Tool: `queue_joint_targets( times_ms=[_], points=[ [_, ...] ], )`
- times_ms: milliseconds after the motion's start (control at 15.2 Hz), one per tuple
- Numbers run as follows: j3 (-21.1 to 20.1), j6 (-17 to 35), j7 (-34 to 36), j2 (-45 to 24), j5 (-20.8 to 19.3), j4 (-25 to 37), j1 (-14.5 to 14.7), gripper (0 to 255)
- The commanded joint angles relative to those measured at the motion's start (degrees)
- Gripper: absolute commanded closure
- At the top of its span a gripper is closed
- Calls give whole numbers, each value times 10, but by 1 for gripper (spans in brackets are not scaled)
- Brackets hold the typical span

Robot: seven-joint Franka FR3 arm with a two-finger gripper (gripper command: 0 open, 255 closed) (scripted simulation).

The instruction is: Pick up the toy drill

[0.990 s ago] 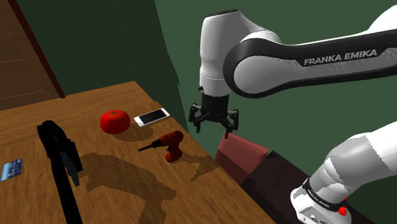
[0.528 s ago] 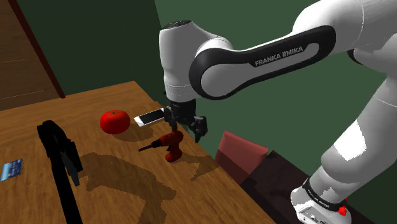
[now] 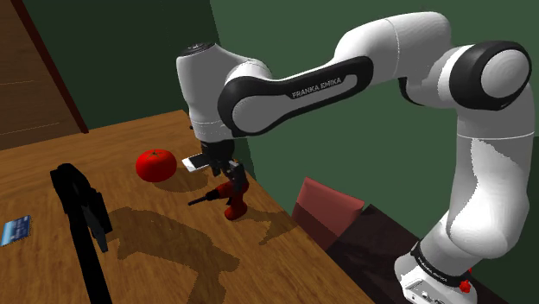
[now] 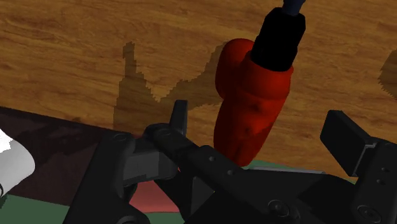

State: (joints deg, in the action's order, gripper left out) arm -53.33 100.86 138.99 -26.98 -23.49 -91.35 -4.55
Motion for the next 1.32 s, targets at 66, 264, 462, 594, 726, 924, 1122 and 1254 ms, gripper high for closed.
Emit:
queue_joint_targets(
  times_ms=[66,264,462,594,726,924,1122,1254],
  points=[
    [7,15,11,-12,-10,-8,6,0],
    [12,34,16,-19,-17,-22,7,0],
    [12,39,17,-20,-18,-27,7,255],
    [12,39,17,-19,-17,-28,6,255],
    [12,39,17,-18,-17,-28,6,255],
    [12,39,17,-19,-17,-28,6,255],
    [11,32,15,-18,-16,-20,7,255],
    [8,19,12,-13,-11,-11,6,255]
  ],
)
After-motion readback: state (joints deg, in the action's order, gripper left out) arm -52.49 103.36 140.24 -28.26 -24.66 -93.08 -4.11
